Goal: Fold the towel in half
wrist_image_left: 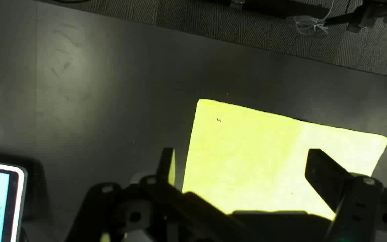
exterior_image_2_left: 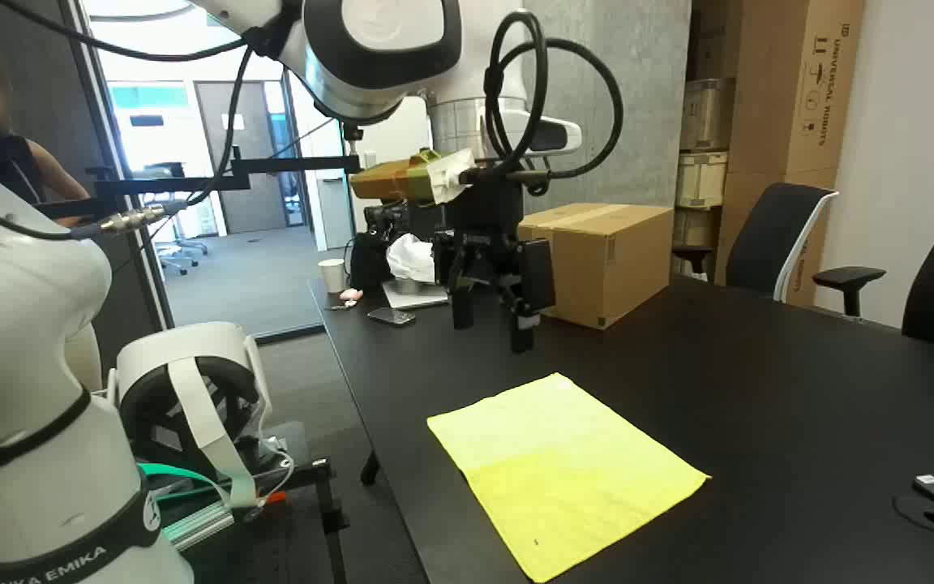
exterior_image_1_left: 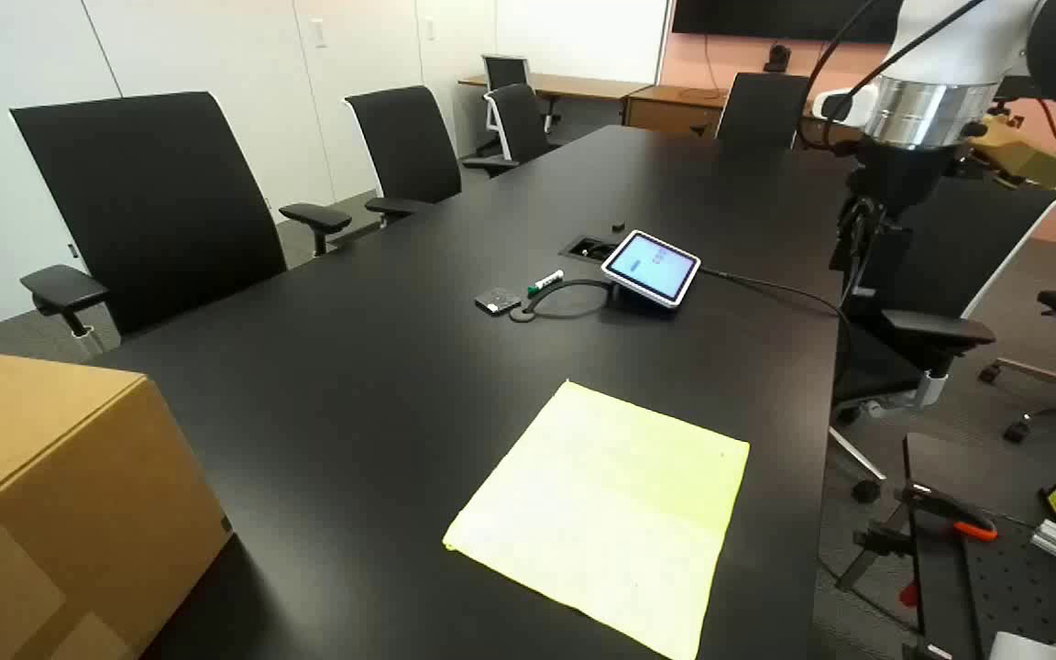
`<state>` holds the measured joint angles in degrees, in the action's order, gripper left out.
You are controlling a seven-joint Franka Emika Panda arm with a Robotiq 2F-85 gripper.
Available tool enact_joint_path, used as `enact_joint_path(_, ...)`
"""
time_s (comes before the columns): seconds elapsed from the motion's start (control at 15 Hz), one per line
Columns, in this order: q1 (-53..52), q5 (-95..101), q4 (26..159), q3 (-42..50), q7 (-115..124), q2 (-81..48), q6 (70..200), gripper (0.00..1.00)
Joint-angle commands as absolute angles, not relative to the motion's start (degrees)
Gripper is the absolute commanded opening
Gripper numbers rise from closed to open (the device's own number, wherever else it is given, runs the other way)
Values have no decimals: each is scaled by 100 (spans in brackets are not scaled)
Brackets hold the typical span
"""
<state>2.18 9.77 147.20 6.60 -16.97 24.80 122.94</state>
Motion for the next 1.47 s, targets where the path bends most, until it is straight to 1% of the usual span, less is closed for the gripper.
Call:
enact_joint_path(0.0,230,968,14697,646,-1701,2483,12284,100)
enact_joint_path(0.27,206,892,14680,737,-1846,2181,12498,100)
enact_joint_path(0.4,208,862,14701,775,-1857,1929,12817,100)
enact_joint_path(0.87,200,87,14606,899,-2231,354,14158,100)
enact_joint_path(1.4,513,-765,14163,524,-2816,-1207,14731,100)
